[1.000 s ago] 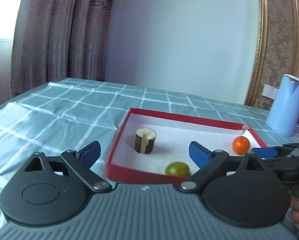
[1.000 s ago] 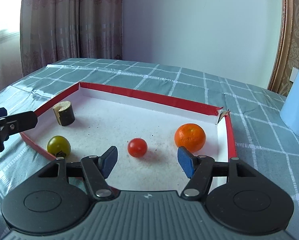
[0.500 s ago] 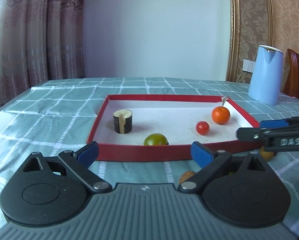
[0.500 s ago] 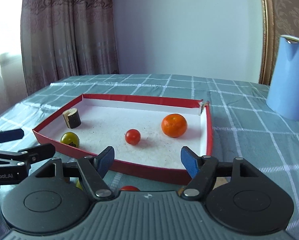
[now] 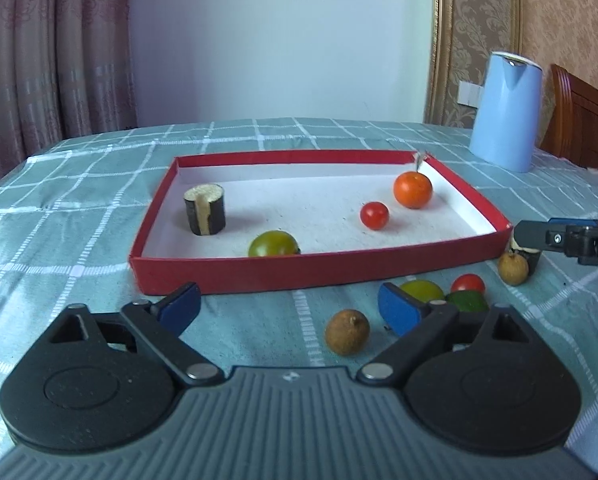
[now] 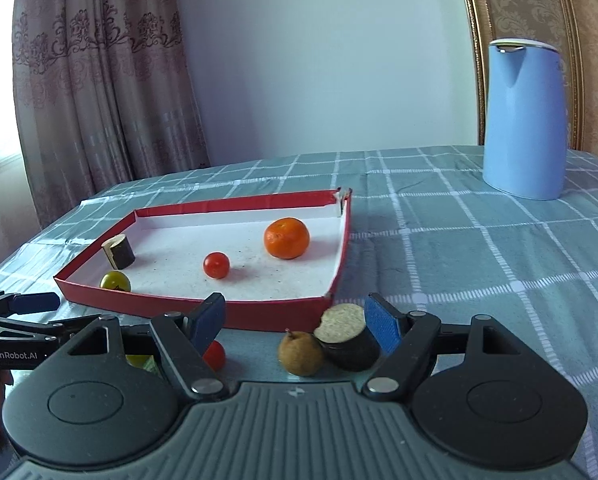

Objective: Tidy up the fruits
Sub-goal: 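Withdraw both grippers from the tray toward the items beside it, then close the left gripper on the brown round fruit while the right grasps the dark eggplant slice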

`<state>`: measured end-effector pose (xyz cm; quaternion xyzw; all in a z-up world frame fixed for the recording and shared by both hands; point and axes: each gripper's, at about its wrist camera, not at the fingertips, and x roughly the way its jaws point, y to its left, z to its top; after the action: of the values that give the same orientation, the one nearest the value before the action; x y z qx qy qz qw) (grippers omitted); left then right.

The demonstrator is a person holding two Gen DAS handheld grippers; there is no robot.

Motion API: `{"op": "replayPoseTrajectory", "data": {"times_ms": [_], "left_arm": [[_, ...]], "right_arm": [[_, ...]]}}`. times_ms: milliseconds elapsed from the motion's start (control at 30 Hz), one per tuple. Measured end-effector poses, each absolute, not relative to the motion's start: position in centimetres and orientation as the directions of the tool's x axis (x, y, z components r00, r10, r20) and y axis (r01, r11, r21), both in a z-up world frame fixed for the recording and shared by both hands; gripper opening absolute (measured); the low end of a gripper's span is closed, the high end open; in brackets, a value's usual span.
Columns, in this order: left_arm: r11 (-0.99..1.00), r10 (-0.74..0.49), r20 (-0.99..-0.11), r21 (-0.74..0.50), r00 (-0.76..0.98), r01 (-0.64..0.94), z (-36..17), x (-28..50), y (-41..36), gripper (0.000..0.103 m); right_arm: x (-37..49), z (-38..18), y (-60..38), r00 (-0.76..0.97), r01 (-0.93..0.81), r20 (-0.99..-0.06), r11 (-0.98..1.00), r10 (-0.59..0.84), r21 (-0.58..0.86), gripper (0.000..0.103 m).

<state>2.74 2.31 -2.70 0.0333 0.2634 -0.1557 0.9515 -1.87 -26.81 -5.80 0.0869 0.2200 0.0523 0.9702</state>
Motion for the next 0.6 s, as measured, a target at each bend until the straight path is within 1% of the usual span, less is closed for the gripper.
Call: {"op": "replayPoseTrajectory", "data": {"times_ms": [33, 200, 233, 267, 300, 333, 400, 467, 500, 533, 567, 600], "left_arm": [[0.945, -0.286, -0.516, -0.013, 0.807, 0.327, -2.8, 2.7, 2.1, 0.087], [0.928, -0.308, -0.537, 0.011, 0.785, 0.371, -3.0, 2.7, 1.2, 0.085], [0.929, -0.306, -0.548, 0.009, 0.779, 0.371, -3.2, 2.9, 1.1, 0.079], [0.929, -0.302, -0.564, 0.006, 0.769, 0.369, -3.3, 3.2, 1.1, 0.075], [0.929, -0.298, -0.586, 0.003, 0.753, 0.369, -3.6, 3.5, 1.0, 0.064], [0.930, -0.294, -0.600, 0.002, 0.744, 0.369, -3.8, 3.8, 0.9, 0.061], [0.926, -0.303, -0.594, 0.003, 0.746, 0.378, -3.8, 3.6, 0.8, 0.056], [0.926, -0.303, -0.593, 0.003, 0.746, 0.378, -3.8, 3.7, 0.8, 0.056], [0.926, -0.305, -0.591, 0.000, 0.746, 0.378, -3.8, 3.6, 0.9, 0.050], [0.924, -0.311, -0.589, -0.004, 0.746, 0.382, -3.8, 3.6, 0.9, 0.041], [0.923, -0.315, -0.585, -0.005, 0.747, 0.385, -3.7, 3.5, 1.0, 0.036], [0.919, -0.325, -0.579, -0.008, 0.747, 0.394, -3.6, 3.4, 1.0, 0.021]], "right_arm": [[-2.0, -5.9, -27.0, 0.898, -0.055, -0.419, 0.980, 0.133, 0.192, 0.076], [-2.2, -6.3, -28.5, 0.899, -0.025, -0.421, 0.975, 0.118, 0.220, 0.077], [-2.1, -6.5, -28.8, 0.895, -0.018, -0.431, 0.975, 0.114, 0.221, 0.077], [-2.0, -6.6, -29.0, 0.890, -0.006, -0.443, 0.975, 0.108, 0.224, 0.077], [-1.9, -6.8, -29.2, 0.885, 0.007, -0.455, 0.974, 0.100, 0.228, 0.077], [-1.8, -6.9, -29.5, 0.881, 0.017, -0.463, 0.972, 0.095, 0.233, 0.077], [-1.8, -7.1, -30.0, 0.878, 0.034, -0.471, 0.970, 0.087, 0.242, 0.077], [-2.0, -7.2, -30.5, 0.879, 0.054, -0.471, 0.966, 0.073, 0.252, 0.077], [-2.1, -7.3, -30.8, 0.880, 0.060, -0.470, 0.965, 0.071, 0.257, 0.077], [-2.2, -7.4, -31.1, 0.881, 0.066, -0.469, 0.963, 0.067, 0.262, 0.077], [-2.3, -7.4, -31.3, 0.880, 0.074, -0.470, 0.962, 0.062, 0.265, 0.077], [-2.4, -7.5, -31.5, 0.881, 0.080, -0.470, 0.961, 0.057, 0.265, 0.077]]}}
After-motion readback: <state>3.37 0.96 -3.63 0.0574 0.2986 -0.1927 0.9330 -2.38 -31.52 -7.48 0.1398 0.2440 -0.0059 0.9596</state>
